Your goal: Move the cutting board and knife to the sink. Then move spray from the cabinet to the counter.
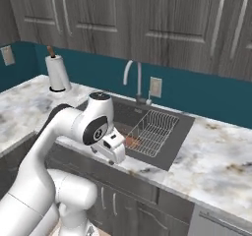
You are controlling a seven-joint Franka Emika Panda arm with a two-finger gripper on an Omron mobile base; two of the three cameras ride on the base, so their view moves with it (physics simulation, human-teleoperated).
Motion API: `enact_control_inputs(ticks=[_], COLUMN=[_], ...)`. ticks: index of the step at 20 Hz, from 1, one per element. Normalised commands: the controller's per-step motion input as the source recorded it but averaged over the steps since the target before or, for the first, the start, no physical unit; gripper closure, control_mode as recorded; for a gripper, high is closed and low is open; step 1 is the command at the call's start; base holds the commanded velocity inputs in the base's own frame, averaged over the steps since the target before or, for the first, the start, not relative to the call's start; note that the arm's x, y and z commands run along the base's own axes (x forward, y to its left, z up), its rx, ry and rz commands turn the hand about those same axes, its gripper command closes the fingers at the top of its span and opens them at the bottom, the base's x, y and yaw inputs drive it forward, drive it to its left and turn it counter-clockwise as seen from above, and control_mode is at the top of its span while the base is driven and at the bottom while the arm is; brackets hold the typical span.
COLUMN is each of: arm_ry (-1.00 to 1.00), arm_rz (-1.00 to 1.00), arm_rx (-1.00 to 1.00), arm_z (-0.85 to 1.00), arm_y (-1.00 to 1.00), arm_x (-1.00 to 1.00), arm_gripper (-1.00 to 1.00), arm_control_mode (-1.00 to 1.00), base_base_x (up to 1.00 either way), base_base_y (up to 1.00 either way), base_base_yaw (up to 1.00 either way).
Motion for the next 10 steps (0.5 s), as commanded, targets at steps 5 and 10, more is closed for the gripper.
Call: enact_control_inputs(ticks=[5, 10], arm_ry=[0.0, 0.0], arm_rz=[0.0, 0.0], arm_rx=[0.0, 0.0], arm_z=[0.0, 0.0], arm_y=[0.0, 0.0], arm_x=[0.0, 0.0], arm_gripper=[-1.0, -1.0], arm_control_mode=[1.0, 1.0], base_base_x=[-0.56, -0.46], base_base_y=[-0.03, -0.04], base_base_yaw=[0.66, 0.75])
